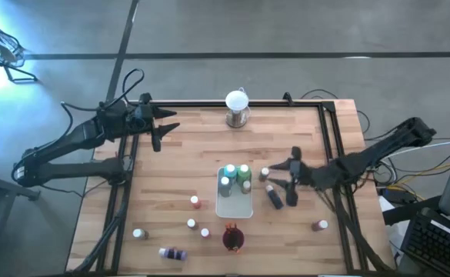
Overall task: Pick & Place Paint Supplies
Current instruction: Put the brown paint bottle into the white bin
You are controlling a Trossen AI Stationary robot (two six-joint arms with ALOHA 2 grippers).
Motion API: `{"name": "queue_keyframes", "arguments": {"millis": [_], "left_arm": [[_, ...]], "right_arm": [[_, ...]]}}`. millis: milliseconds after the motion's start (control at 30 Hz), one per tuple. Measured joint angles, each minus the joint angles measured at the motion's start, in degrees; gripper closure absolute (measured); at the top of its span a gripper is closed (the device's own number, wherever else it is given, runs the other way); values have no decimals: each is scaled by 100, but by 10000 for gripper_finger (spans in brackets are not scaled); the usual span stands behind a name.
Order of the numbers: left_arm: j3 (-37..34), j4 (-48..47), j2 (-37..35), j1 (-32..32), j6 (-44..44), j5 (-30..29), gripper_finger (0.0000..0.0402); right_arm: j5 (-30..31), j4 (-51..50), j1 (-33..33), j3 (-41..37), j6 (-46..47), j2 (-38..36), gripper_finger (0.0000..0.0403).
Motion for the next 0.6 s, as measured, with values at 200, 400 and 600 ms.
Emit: {"name": "queue_keyframes", "arguments": {"millis": [200, 400, 600], "left_arm": [[2, 0, 0, 0, 2, 0, 211], [2, -2, 0, 0, 2, 1, 211], [2, -2, 0, 0, -30, 1, 211]], "right_arm": [[-737, -3490, -432, 1102, 1401, -587, 210], [-1043, -5228, -599, 2352, 1586, -211, 210], [-1360, -6227, -816, 3388, 1584, 516, 225]]}}
